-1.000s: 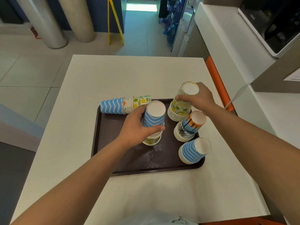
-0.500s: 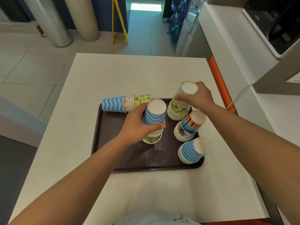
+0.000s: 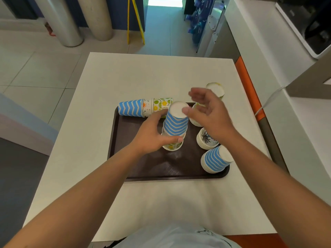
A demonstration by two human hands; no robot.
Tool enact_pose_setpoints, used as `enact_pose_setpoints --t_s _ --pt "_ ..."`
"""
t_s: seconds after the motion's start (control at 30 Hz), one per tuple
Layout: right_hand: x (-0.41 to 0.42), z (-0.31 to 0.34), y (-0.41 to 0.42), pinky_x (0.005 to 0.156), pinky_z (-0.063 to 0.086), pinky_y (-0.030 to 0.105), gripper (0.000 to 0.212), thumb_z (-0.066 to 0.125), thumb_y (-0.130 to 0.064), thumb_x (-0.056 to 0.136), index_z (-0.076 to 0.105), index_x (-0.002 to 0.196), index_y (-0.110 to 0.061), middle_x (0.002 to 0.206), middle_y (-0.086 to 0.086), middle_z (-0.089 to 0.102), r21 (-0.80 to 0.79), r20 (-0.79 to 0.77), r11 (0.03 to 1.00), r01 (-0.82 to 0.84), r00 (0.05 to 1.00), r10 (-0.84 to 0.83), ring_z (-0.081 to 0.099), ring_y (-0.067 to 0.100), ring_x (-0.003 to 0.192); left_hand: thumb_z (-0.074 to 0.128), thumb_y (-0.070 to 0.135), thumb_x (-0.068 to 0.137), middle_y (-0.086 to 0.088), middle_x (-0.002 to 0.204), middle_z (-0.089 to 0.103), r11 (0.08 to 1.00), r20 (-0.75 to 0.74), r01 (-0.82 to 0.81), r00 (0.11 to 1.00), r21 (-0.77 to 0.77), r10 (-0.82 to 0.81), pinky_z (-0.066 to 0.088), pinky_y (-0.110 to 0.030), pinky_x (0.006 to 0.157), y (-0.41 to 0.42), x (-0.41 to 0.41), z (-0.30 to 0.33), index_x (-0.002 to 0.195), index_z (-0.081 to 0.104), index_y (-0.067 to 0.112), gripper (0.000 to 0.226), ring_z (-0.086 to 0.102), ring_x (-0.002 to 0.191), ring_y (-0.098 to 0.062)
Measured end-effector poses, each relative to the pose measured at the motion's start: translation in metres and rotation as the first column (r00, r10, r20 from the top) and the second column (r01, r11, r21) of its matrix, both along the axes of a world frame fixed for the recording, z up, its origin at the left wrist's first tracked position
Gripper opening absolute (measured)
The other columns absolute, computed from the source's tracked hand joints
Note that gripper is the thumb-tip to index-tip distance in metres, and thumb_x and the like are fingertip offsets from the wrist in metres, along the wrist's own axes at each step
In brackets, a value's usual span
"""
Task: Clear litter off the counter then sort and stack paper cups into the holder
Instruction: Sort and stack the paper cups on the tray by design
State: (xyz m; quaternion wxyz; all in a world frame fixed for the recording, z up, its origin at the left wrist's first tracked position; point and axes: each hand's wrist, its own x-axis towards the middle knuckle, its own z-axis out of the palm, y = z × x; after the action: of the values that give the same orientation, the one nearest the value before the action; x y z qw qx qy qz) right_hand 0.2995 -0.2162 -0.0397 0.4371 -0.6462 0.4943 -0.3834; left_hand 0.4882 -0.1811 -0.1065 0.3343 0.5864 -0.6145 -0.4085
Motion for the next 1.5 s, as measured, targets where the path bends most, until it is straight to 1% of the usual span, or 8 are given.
enact_pose_setpoints --t_s 0.1,0.23,0.4,0.7,1.0,1.17,1.4,1.5 --pt "0.008 -0.022 0.016 0.097 0.044 0.014 0.096 0.088 -0.048 0.055 0.042 0.136 -0.025 0.132 -0.014 0.054 0.136 -0.085 0.986 -0.096 0.99 0.108 0.051 -0.007 0.119 0.087 0.064 0.049 0.012 0.146 0.048 0.996 0.049 0.007 0.999 0.093 -0.012 0.039 -0.039 0.112 0.005 0.01 -0.016 0.147 0.036 0.023 0.118 0.044 0.134 -0.003" --pt "0.017 -0.042 0.015 0.095 0.052 0.027 0.071 0.086 -0.038 0.067 0.05 0.126 -0.024 0.121 -0.012 0.061 0.159 -0.146 0.986 -0.041 0.987 0.064 0.059 0.004 0.113 0.088 0.058 0.049 0.004 0.154 0.037 0.979 0.117 -0.025 0.993 0.204 0.001 0.033 -0.035 0.115 0.015 0.014 -0.031 0.152 0.027 0.017 0.127 0.037 0.14 -0.009" --pt "0.012 -0.033 0.001 0.086 0.054 0.024 0.046 0.075 -0.038 0.08 0.059 0.12 -0.022 0.116 -0.008 0.067 0.209 -0.108 0.978 -0.004 0.994 0.027 0.065 0.002 0.102 0.09 0.054 0.051 0.003 0.155 0.036 0.957 0.107 -0.025 0.994 0.29 -0.007 0.037 -0.041 0.114 0.024 0.01 -0.044 0.152 0.025 0.019 0.126 0.039 0.14 -0.015" --pt "0.006 -0.03 0.001 0.076 0.052 0.016 0.037 0.073 -0.036 0.083 0.062 0.116 -0.023 0.108 -0.009 0.068 0.255 -0.116 0.967 0.026 0.993 0.004 0.065 -0.002 0.092 0.09 0.039 0.062 0.007 0.124 0.064 0.945 0.044 0.062 0.996 0.321 -0.081 0.051 -0.023 0.086 0.025 -0.003 -0.042 0.128 0.054 0.023 0.077 0.062 0.108 -0.009" --pt "-0.015 0.002 0.005 0.09 0.056 0.035 0.045 0.074 -0.043 0.08 0.066 0.117 -0.019 0.114 -0.003 0.071 0.156 -0.053 0.965 0.212 0.977 -0.206 0.069 0.009 0.1 0.092 0.042 0.058 0.01 0.125 0.065 0.965 0.068 0.051 0.995 0.257 -0.071 0.054 -0.032 0.095 0.029 -0.003 -0.045 0.13 0.057 0.024 0.082 0.062 0.11 -0.007" --pt "-0.048 0.021 0.019 0.091 0.056 0.038 0.042 0.074 -0.043 0.08 0.065 0.115 -0.022 0.112 -0.005 0.072 0.145 0.013 0.951 0.275 0.96 -0.279 0.07 0.009 0.1 0.09 0.04 0.061 0.01 0.126 0.065 0.968 0.074 0.099 0.99 0.231 -0.119 0.05 -0.024 0.092 0.033 -0.007 -0.044 0.132 0.056 0.025 0.08 0.061 0.111 -0.006" --pt "-0.082 0.019 0.057 0.068 0.049 0.006 0.032 0.076 -0.028 0.082 0.064 0.111 -0.023 0.099 -0.018 0.068 0.074 -0.034 0.911 0.406 0.914 -0.405 0.066 -0.011 0.085 0.09 0.039 0.06 0.012 0.118 0.065 0.961 0.023 0.067 0.997 0.269 -0.076 0.05 -0.024 0.09 0.034 -0.018 -0.043 0.129 0.057 0.024 0.078 0.062 0.107 -0.008" --pt "-0.089 -0.002 0.077 0.071 0.051 0.009 0.041 0.082 -0.032 0.074 0.062 0.109 -0.024 0.1 -0.019 0.068 0.045 -0.131 0.889 0.456 0.885 -0.447 0.064 -0.011 0.088 0.091 0.037 0.061 0.012 0.116 0.064 0.96 0.009 0.059 0.998 0.273 -0.064 0.047 -0.019 0.083 0.033 -0.025 -0.041 0.128 0.057 0.024 0.076 0.062 0.105 -0.007"
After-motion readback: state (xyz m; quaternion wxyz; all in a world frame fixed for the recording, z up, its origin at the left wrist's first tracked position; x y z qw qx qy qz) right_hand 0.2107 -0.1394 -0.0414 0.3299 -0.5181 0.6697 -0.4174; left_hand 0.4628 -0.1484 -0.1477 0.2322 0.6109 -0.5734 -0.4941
